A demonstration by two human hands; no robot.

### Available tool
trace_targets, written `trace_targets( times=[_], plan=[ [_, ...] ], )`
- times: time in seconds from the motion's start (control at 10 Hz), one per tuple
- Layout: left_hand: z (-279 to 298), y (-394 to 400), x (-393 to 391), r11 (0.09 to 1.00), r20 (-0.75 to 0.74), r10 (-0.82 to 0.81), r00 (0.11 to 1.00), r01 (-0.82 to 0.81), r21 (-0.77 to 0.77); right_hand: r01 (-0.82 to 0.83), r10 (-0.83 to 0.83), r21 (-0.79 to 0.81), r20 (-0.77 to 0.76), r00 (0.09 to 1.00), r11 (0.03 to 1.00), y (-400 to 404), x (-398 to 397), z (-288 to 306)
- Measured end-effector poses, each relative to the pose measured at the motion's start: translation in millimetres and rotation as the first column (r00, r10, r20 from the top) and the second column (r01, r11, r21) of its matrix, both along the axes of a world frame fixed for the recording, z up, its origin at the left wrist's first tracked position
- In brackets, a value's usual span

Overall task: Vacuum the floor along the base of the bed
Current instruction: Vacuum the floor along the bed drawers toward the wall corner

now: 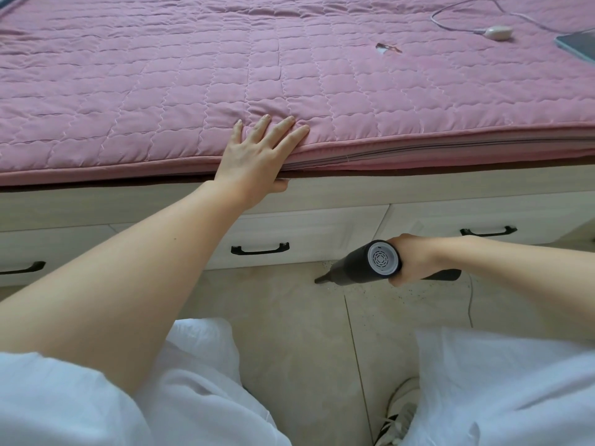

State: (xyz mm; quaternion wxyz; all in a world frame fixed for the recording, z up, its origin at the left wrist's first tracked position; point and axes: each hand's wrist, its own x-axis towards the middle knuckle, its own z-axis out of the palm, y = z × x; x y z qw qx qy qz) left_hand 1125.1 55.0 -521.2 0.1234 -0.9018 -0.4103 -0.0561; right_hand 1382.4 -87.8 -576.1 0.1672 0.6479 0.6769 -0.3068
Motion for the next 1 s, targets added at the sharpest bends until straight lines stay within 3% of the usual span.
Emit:
trace_targets(
  times=[0.3,0.7,1.0],
  plan=[
    [-0.2,0.7,-0.1,1.000,-0.002,-0.004,1.000,0.004,0.003,0.011,-0.012,0.013,0.049,0.999,1.000,-3.1,5.4,6.4],
    [0.9,2.3,-0.7,1.000,0.006,-0.004,1.000,0.004,-0.015,0.002,-0.002,0.026,-0.018,1.000,1.000,-1.5,2.8,-0.2],
    [1.4,2.4,0.6,1.000,-0.008,-0.003,1.000,0.003,-0.006,0.007,-0.008,0.013,0.091,0.996,1.000,-11.1,10.8,8.5]
  ],
)
